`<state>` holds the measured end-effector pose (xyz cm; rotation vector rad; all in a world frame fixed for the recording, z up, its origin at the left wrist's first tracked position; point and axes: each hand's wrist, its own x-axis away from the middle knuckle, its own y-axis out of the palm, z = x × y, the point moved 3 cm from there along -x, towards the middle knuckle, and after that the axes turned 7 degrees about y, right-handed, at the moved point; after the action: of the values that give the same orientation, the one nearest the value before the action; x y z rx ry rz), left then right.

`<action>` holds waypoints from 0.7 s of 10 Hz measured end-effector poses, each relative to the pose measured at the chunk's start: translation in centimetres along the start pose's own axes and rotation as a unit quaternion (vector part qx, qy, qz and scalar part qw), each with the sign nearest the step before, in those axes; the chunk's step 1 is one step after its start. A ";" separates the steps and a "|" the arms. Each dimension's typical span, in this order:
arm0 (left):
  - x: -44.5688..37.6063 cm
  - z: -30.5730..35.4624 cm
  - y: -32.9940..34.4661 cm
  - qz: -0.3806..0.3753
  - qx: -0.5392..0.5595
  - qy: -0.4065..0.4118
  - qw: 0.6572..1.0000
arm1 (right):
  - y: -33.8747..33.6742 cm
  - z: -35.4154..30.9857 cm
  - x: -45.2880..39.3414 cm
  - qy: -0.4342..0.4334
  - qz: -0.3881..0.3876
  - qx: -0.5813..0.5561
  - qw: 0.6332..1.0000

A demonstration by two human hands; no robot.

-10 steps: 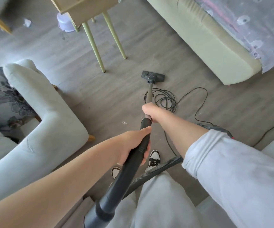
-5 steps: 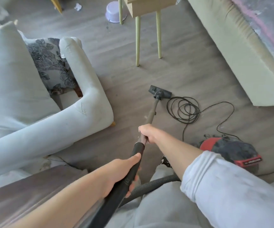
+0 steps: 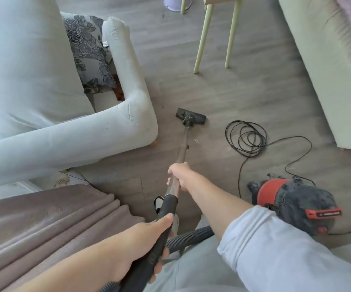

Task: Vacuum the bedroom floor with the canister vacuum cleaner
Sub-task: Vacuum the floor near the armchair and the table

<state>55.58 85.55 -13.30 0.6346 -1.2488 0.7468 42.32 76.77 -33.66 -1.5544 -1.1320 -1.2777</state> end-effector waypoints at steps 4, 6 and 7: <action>-2.6 8.5 10.1 -0.058 -0.201 -0.012 0.978 | -17.5 0.9 0.7 0.004 0.026 -0.161 0.987; -3.9 14.3 19.0 -0.190 -0.169 -0.058 0.965 | -29.6 0.6 0.1 0.007 0.078 -0.217 0.973; -6.0 17.0 23.1 -0.208 -0.205 -0.054 0.955 | -35.3 0.6 -0.4 0.007 0.133 -0.219 0.967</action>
<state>26.38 85.60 -15.08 0.5718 -1.2646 0.0967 8.53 86.84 -32.60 -1.9375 -0.6224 -1.4094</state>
